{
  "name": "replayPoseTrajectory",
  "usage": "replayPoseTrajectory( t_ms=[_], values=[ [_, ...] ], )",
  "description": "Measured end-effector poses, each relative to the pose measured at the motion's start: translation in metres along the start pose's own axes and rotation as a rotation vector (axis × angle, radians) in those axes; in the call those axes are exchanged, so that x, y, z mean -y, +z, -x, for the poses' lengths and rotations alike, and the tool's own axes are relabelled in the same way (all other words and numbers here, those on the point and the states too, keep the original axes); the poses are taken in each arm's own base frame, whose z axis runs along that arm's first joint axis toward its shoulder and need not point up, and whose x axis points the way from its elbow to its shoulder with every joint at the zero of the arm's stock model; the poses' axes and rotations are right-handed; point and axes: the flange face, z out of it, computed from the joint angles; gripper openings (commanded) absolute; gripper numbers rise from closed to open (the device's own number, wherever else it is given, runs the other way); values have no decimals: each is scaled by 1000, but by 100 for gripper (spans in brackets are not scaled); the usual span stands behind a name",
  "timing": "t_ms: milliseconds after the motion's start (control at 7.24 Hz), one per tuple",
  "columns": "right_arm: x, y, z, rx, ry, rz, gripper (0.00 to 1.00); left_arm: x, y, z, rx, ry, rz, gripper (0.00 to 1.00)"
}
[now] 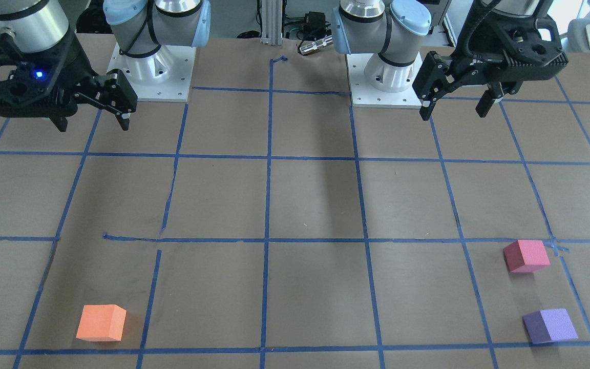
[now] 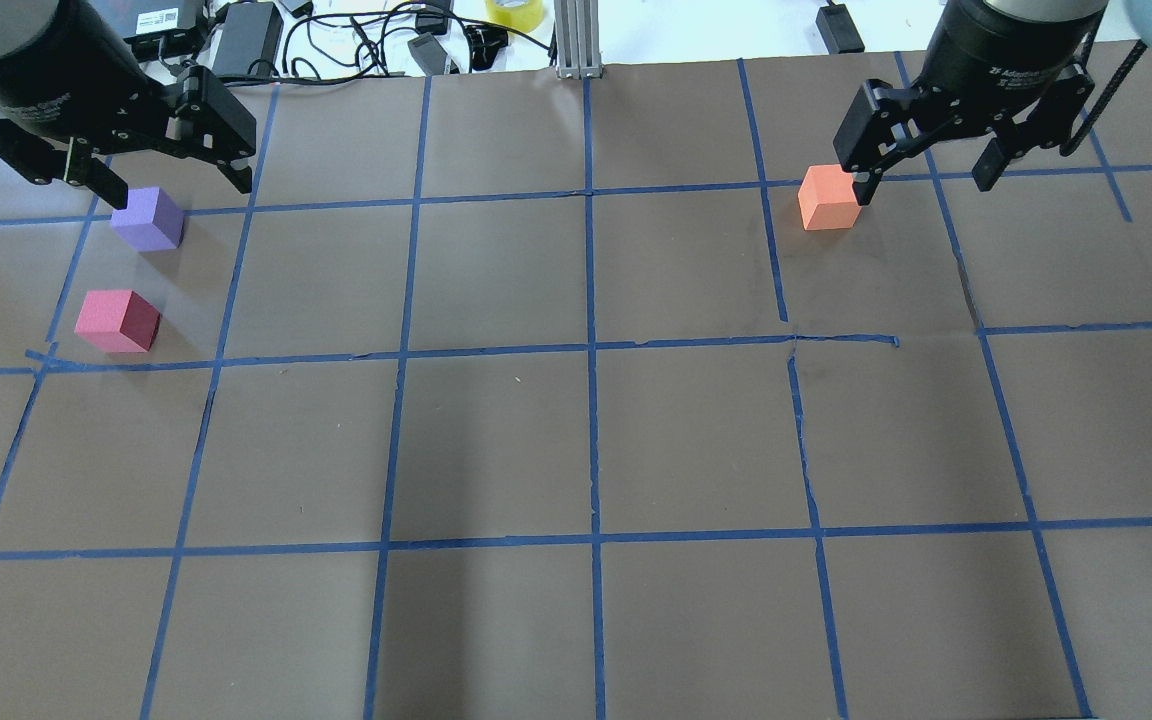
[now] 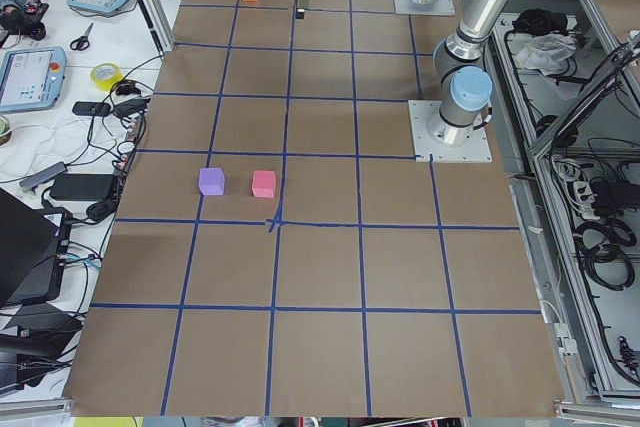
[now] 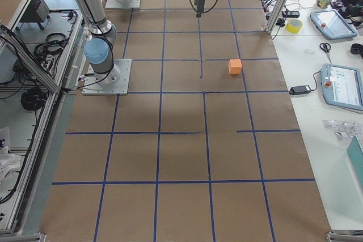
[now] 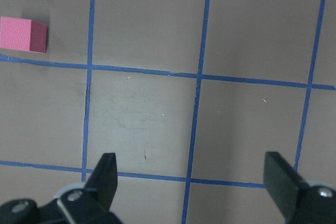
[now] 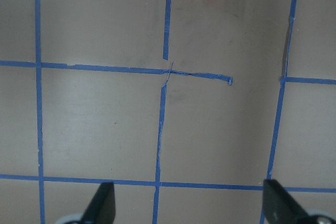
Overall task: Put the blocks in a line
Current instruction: 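Lower the right gripper over the orange cube and close on it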
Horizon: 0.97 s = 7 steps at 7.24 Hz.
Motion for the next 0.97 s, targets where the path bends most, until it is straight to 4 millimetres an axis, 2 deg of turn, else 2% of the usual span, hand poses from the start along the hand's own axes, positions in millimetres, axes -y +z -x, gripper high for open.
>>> replayPoseTrajectory(
  t_ms=[276,553,967],
  values=[
    [23,24,-11,-4,15,20,100,0,0,0,0,0,0,100],
    [67,58,-21,-9,17,-40,100,0,0,0,0,0,0,100],
    [128,128,-34,-17,37,-90,100,0,0,0,0,0,0,100]
  ],
)
